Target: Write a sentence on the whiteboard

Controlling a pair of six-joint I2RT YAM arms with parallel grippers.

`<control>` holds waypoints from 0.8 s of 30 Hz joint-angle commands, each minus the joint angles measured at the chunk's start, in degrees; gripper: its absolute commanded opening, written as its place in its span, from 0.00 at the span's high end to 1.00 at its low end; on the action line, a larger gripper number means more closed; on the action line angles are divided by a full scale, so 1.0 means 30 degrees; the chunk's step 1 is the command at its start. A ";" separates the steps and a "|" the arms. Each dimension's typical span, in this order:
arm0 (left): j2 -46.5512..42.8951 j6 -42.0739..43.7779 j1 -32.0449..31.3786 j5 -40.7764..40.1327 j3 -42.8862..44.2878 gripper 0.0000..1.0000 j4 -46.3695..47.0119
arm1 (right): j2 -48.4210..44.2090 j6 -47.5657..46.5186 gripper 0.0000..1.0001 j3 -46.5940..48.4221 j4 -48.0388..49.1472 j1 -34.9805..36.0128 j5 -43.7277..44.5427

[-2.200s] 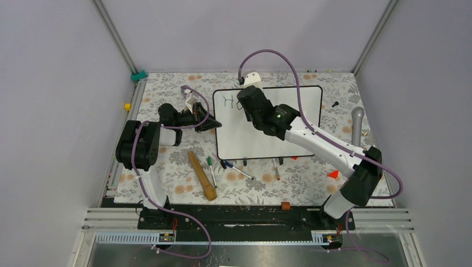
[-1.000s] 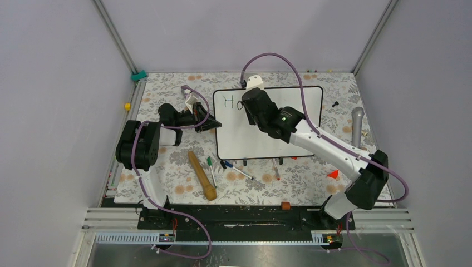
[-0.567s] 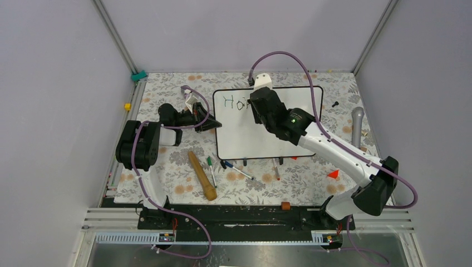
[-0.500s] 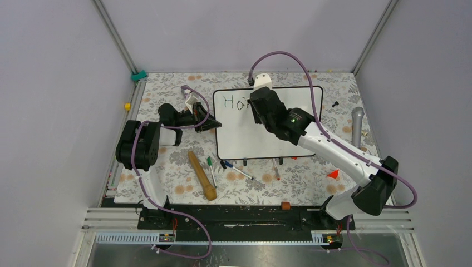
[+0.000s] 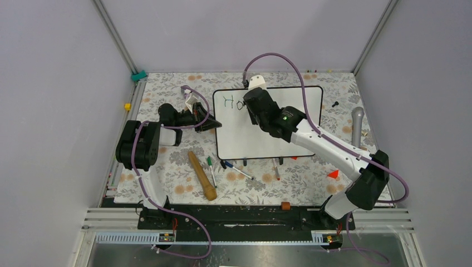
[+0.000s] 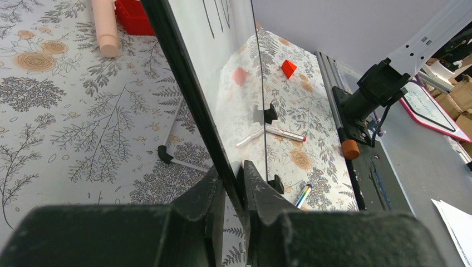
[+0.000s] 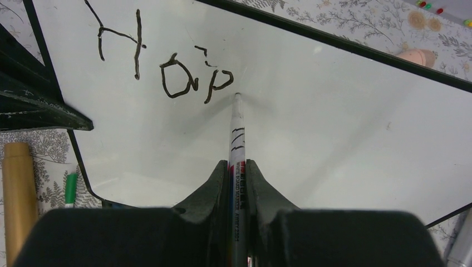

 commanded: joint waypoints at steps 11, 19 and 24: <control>-0.0513 0.2688 0.0040 0.0576 0.0395 1.00 0.2591 | 0.0002 -0.0289 1.00 0.1123 -0.0609 -0.0517 0.1697; -0.0577 0.2702 0.0058 0.0590 0.0355 1.00 0.2593 | 0.0520 -0.0475 1.00 0.1910 -0.0542 -0.0620 0.1162; -0.0522 0.2694 0.0060 0.0551 0.0356 1.00 0.2578 | 0.0757 -0.0529 1.00 0.2216 -0.0474 -0.0626 0.0662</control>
